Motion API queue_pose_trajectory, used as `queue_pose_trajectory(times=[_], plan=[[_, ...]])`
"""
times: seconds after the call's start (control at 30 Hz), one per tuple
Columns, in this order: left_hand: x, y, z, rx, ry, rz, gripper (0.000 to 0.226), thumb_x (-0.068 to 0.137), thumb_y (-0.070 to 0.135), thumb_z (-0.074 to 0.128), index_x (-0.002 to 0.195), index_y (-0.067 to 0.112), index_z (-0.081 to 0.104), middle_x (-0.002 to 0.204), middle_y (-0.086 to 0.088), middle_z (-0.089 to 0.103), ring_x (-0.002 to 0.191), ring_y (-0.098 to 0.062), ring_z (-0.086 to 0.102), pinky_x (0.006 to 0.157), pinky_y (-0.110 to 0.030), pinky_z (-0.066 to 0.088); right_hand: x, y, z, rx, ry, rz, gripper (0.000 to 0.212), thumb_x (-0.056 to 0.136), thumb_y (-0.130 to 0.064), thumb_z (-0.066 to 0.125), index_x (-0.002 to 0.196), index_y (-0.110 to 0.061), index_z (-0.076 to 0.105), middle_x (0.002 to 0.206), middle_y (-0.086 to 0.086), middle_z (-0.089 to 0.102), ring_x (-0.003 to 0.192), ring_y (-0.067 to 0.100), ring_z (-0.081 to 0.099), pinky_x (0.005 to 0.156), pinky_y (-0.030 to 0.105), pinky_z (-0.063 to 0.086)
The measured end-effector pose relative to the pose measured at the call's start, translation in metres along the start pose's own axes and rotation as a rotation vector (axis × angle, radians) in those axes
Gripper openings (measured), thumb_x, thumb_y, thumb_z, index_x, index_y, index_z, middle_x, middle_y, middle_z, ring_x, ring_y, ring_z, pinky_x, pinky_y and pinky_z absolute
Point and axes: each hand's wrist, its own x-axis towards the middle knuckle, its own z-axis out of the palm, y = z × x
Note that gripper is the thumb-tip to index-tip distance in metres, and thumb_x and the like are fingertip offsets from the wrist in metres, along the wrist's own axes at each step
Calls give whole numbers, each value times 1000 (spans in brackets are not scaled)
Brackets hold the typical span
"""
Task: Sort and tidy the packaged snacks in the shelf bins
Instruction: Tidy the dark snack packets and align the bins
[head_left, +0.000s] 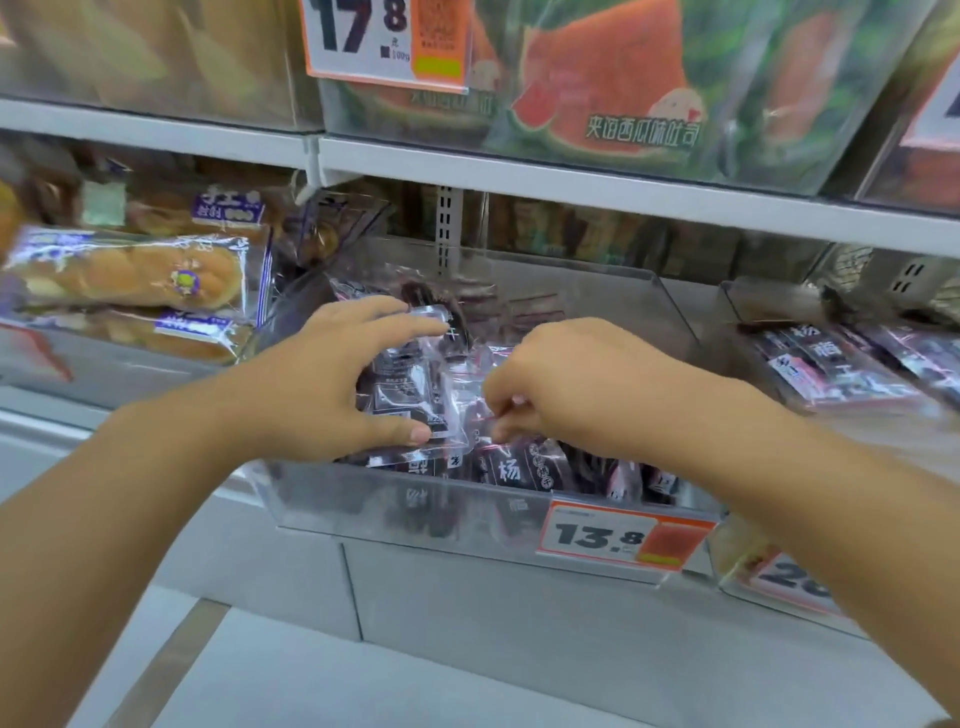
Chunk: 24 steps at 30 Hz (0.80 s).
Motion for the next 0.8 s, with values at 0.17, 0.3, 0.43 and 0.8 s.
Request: queue_pose_trajectory(times=[0.17, 0.3, 0.43, 0.8], plan=[[2, 5, 1, -17, 17, -4, 114, 45, 73, 81, 145, 57, 29, 136, 23, 31, 134, -6, 24, 108, -33, 32, -15, 23, -4, 310, -136, 79, 44, 83, -63, 65, 108, -27, 67, 96, -11, 67, 89, 7, 59, 80, 32, 51], [5, 13, -1, -47, 154, 11, 106, 39, 56, 94, 130, 59, 39, 121, 16, 40, 122, -10, 39, 102, -35, 39, -33, 50, -8, 362, -268, 103, 37, 86, -49, 72, 120, -35, 67, 104, -22, 68, 93, -6, 58, 74, 8, 40], [5, 17, -1, -234, 242, -13, 111, 36, 44, 97, 130, 55, 39, 107, 35, 46, 115, -8, 50, 107, -37, 43, -27, 47, 3, 274, -151, 112, 7, 87, -35, 75, 93, -30, 76, 80, -16, 70, 75, -3, 60, 72, 23, 50], [-6, 15, -12, -669, 427, -126, 47, 47, 19, 89, 91, 27, 73, 75, 17, 74, 62, 4, 63, 59, -8, 48, -65, 21, -46, -21, 629, 40, 20, 95, -24, 56, 88, -12, 71, 82, 6, 62, 77, 36, 60, 62, 47, 52]])
